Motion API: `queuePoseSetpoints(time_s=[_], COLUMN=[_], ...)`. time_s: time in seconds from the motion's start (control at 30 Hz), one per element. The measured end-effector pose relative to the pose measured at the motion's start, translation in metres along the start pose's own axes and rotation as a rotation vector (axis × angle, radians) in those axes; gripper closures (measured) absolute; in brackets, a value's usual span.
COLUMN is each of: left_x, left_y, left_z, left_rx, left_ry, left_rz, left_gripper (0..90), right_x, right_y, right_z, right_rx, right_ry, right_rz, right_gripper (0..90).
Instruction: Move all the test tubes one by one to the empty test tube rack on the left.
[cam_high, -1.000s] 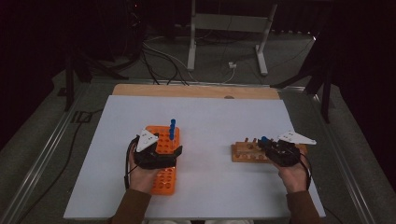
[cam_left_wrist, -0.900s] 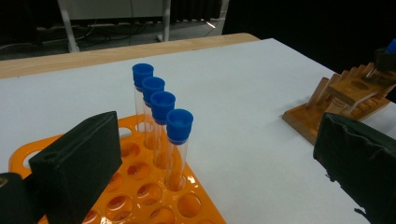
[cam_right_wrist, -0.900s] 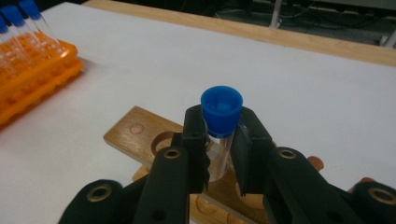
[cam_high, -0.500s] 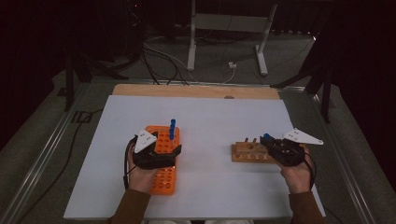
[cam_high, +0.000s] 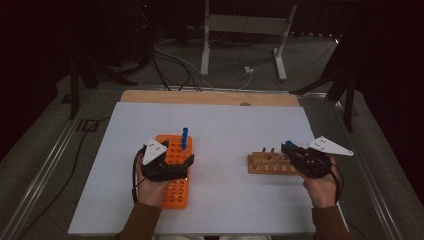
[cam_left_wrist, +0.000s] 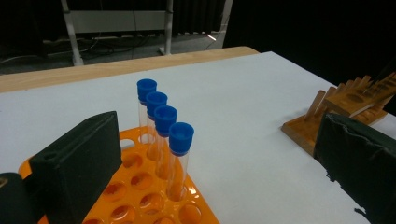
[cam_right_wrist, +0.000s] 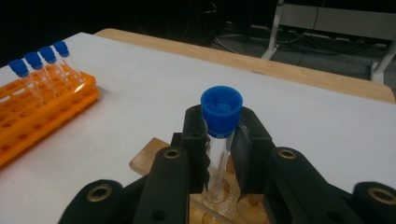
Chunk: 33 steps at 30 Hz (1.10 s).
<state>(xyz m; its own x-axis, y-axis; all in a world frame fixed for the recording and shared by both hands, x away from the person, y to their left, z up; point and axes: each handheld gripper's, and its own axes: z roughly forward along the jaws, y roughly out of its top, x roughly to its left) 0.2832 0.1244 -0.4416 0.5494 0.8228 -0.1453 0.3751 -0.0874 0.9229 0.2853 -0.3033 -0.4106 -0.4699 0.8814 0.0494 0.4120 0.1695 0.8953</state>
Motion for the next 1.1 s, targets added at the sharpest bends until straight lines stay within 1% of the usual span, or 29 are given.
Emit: queuePoseSetpoints(time_s=[0.2, 0.33, 0.5, 0.57, 0.7, 0.8, 1.1], left_x=[-0.003, -0.005, -0.009, -0.013, -0.022, -0.031, -0.063], left_y=[0.001, 0.005, 0.011, 0.013, 0.014, 0.015, 0.018], left_z=[-0.001, -0.002, -0.002, -0.001, 0.006, 0.014, 0.04], left_rx=[-0.016, -0.029, -0.043, -0.042, -0.031, -0.022, 0.01], left_ry=[0.0, -0.003, -0.013, -0.018, -0.035, -0.052, -0.127], left_rz=[-0.004, -0.002, 0.003, 0.01, 0.03, 0.046, 0.094], left_gripper=[2.0, 2.0, 2.0, 2.0, 2.0, 2.0, 2.5], right_x=[0.001, 0.0, 0.003, 0.006, 0.011, 0.016, 0.035], right_y=[0.004, 0.006, 0.008, 0.009, 0.01, 0.01, 0.012], right_z=[-0.006, -0.009, -0.011, -0.011, -0.009, -0.007, 0.0], right_rx=[-0.027, -0.045, -0.055, -0.057, -0.057, -0.05, -0.035], right_ry=[0.0, 0.016, 0.037, 0.046, 0.072, 0.085, 0.127], right_rz=[0.005, 0.028, 0.031, 0.03, 0.03, 0.018, -0.018], right_gripper=[76.7, 76.7, 76.8, 76.7, 76.7, 76.7, 76.7])
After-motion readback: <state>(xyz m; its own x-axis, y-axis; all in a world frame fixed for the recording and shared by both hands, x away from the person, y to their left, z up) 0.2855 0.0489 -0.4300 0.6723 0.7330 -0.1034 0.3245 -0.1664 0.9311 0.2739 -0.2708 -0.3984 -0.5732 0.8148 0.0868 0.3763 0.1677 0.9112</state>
